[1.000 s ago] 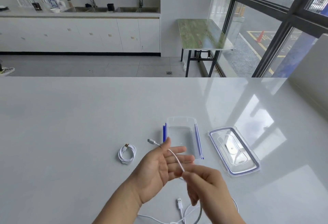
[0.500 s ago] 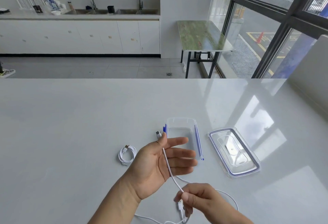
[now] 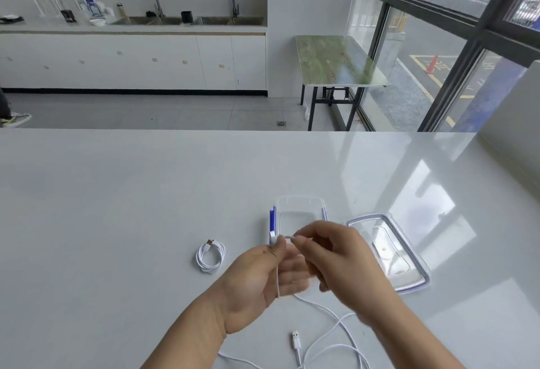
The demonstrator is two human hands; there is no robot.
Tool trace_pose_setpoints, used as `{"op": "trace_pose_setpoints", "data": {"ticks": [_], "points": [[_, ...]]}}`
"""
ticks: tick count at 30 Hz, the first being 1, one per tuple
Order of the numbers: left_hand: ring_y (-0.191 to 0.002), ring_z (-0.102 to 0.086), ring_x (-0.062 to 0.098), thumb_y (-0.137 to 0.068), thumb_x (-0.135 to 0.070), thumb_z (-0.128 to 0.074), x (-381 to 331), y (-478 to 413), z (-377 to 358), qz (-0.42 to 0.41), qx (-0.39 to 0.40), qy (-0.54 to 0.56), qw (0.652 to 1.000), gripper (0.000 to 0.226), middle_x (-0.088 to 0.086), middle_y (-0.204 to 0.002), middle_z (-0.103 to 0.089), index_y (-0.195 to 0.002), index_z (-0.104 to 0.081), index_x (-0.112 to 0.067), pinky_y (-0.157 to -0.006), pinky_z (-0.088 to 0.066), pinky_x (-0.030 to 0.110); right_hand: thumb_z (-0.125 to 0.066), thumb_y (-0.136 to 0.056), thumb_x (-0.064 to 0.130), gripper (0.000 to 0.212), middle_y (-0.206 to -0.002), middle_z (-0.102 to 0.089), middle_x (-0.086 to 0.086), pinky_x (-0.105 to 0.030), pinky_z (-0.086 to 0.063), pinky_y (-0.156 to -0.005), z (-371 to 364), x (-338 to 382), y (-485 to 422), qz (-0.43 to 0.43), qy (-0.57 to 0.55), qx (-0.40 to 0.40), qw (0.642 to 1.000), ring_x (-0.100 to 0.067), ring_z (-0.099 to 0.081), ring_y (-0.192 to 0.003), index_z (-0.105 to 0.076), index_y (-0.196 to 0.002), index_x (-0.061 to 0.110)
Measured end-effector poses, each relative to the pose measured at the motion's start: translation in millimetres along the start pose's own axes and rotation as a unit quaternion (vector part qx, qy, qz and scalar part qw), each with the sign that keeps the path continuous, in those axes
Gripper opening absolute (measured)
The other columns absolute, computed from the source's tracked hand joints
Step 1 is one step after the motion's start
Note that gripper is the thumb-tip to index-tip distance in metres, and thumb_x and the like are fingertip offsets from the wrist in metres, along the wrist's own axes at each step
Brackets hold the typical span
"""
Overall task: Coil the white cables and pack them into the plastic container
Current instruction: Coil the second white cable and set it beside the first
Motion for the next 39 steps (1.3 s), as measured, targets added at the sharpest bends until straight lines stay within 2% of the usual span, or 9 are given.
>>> {"op": "trace_pose_setpoints", "data": {"ticks": [3, 5, 10, 15, 19, 25, 29, 33, 39], "points": [[-0.103, -0.070, 0.021, -0.103, -0.045, -0.029, -5.5, -0.2, -0.8, -0.032, -0.013, 0.141, 0.989, 0.060, 0.014, -0.130, -0.066, -0.133, -0.056, -0.001, -0.085, -0.053, 0.034, -0.057, -0.098, 0.021, 0.026, -0.060, -0.064, 0.007, -0.028, -0.049, -0.053, -22.0, 4.1, 26.9, 0.051, 0.004, -0.020, 0.998, -0.004, -0.053, -0.047, -0.069, -0.103, 0.044], [-0.124, -0.062, 0.022, -0.102, -0.046, -0.030, -8.0, -1.1, -4.5, -0.040, -0.006, 0.189, 0.981, 0.060, 0.014, -0.137, -0.063, -0.137, -0.053, -0.003, -0.103, -0.045, 0.037, -0.061, -0.098, 0.020, 0.028, -0.061, -0.064, 0.010, -0.027, -0.051, -0.056, -35.8, 4.7, 42.3, 0.093, 0.065, -0.042, 0.993, -0.004, -0.054, -0.052, -0.068, -0.113, 0.042], [-0.130, -0.055, 0.038, -0.100, -0.043, -0.039, -29.7, 0.5, -5.3, -0.093, 0.032, 0.290, 0.952, 0.061, 0.027, -0.139, -0.057, -0.132, -0.056, 0.006, -0.110, -0.044, 0.048, -0.067, -0.086, 0.036, 0.009, -0.060, -0.055, 0.018, -0.025, -0.051, -0.052, -29.8, -17.7, 59.6, 0.148, 0.126, -0.114, 0.974, -0.004, -0.055, -0.052, -0.067, -0.080, 0.030], [-0.114, -0.067, 0.038, -0.098, -0.044, -0.039, -36.3, 7.2, -19.9, -0.076, 0.079, 0.271, 0.956, 0.060, 0.028, -0.128, -0.064, -0.125, -0.064, 0.004, -0.093, -0.057, 0.044, -0.065, -0.092, 0.049, 0.026, -0.057, -0.060, 0.011, -0.020, -0.048, -0.060, -50.7, -102.1, 39.2, -0.051, 0.021, 0.127, 0.990, -0.002, -0.052, -0.052, -0.070, -0.086, 0.024], [-0.088, -0.075, 0.033, -0.098, -0.050, -0.042, -14.8, 14.8, -41.7, 0.011, 0.140, 0.124, 0.982, 0.059, 0.024, -0.109, -0.073, -0.119, -0.067, -0.001, -0.075, -0.060, 0.039, -0.068, -0.078, 0.039, 0.025, -0.057, -0.058, 0.005, -0.030, -0.047, -0.060, -34.1, -116.6, 14.1, -0.119, 0.002, 0.188, 0.975, -0.014, -0.054, -0.056, -0.069, -0.074, 0.014], [-0.095, -0.071, 0.040, -0.096, -0.052, -0.053, 23.1, 19.5, -47.3, 0.094, 0.176, -0.085, 0.976, 0.067, 0.035, -0.118, -0.066, -0.123, -0.056, 0.010, -0.077, -0.059, 0.039, -0.078, -0.074, 0.042, 0.041, -0.056, -0.052, -0.006, -0.032, -0.045, -0.052, 13.4, -33.1, -29.3, -0.072, 0.035, 0.124, 0.989, -0.019, -0.050, -0.052, -0.063, -0.070, 0.004], [-0.116, -0.063, 0.040, -0.103, -0.041, -0.038, 4.9, 6.3, -29.6, -0.002, 0.090, 0.016, 0.996, 0.057, 0.028, -0.126, -0.064, -0.129, -0.058, 0.005, -0.097, -0.051, 0.048, -0.068, -0.084, 0.039, 0.027, -0.058, -0.059, 0.001, -0.025, -0.041, -0.050, 20.5, 11.3, -9.5, 0.005, 0.163, 0.019, 0.986, -0.005, -0.046, -0.047, -0.067, -0.070, 0.017], [-0.114, -0.059, 0.033, -0.102, -0.046, -0.036, -4.7, 4.6, -27.1, -0.055, 0.060, 0.100, 0.992, 0.057, 0.019, -0.122, -0.067, -0.120, -0.066, -0.001, -0.096, -0.046, 0.040, -0.062, -0.094, 0.032, 0.011, -0.064, -0.069, 0.011, -0.026, -0.050, -0.053, 2.7, 17.0, 25.7, 0.010, 0.085, -0.024, 0.996, -0.005, -0.060, -0.051, -0.071, -0.086, 0.030], [-0.130, -0.056, 0.035, -0.096, -0.051, -0.037, -10.7, -2.8, -22.8, -0.066, 0.030, 0.241, 0.968, 0.070, 0.024, -0.137, -0.060, -0.139, -0.046, 0.003, -0.116, -0.032, 0.048, -0.060, -0.092, 0.041, 0.015, -0.059, -0.065, 0.011, -0.027, -0.052, -0.050, -20.0, 13.5, 62.3, 0.113, 0.188, -0.093, 0.971, -0.008, -0.057, -0.048, -0.071, -0.097, 0.032]]}}
Point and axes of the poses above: each hand's wrist, its own y-axis away from the middle knuckle, its own z-axis out of the back of the hand, x = y × z, the point moved 10 cm from there along -y, towards the middle knuckle
